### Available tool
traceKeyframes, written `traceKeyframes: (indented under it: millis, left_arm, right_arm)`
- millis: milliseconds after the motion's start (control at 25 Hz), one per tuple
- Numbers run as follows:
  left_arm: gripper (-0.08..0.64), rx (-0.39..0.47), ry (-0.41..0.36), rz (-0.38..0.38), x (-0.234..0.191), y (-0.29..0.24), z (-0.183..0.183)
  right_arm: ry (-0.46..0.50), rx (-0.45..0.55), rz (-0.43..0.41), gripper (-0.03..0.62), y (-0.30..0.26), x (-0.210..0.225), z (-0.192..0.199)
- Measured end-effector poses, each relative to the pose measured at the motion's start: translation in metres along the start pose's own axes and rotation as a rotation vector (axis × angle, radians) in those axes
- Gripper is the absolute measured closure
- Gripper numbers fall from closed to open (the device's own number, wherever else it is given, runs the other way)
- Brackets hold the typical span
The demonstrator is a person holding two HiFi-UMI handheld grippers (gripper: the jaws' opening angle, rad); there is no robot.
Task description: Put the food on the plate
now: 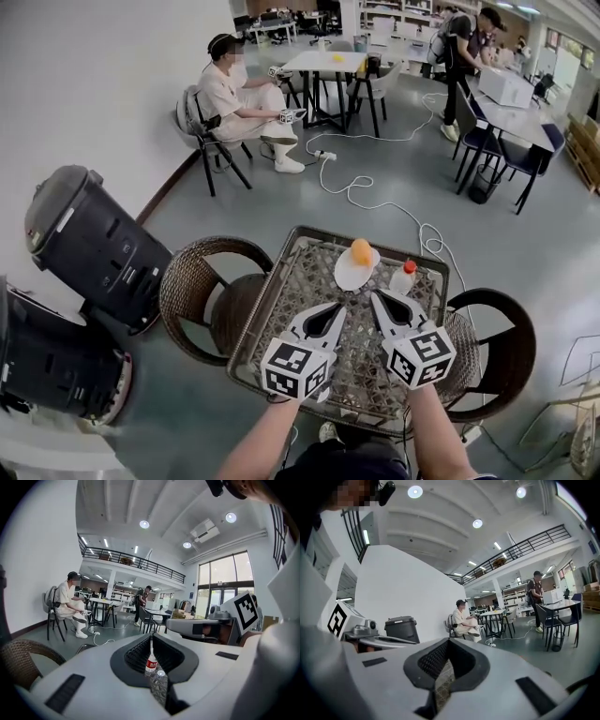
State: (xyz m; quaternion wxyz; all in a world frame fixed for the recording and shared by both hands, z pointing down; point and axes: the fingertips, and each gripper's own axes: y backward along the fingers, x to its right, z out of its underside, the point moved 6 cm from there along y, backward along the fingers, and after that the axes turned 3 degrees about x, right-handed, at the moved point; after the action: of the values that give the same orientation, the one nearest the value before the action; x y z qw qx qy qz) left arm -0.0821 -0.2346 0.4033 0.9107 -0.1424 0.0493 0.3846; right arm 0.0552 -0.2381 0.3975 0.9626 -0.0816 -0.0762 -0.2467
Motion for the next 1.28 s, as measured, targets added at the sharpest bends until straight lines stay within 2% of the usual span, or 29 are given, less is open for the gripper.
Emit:
traceKeyframes:
  millis: [440, 1280]
  left_arm:
    - [0.537, 0.030, -0.024, 0.021, 0.021, 0.014, -0.017]
    - [0.537, 0.038, -0.051, 0.025, 0.030, 0.019, -0.025]
  right_arm:
    - [-0.001, 0.053, -0.016, 0.588, 0.023, -0.011, -0.019]
    - [-0.004, 0.080, -0.046, 0.588, 0.032, -0.014, -0.035]
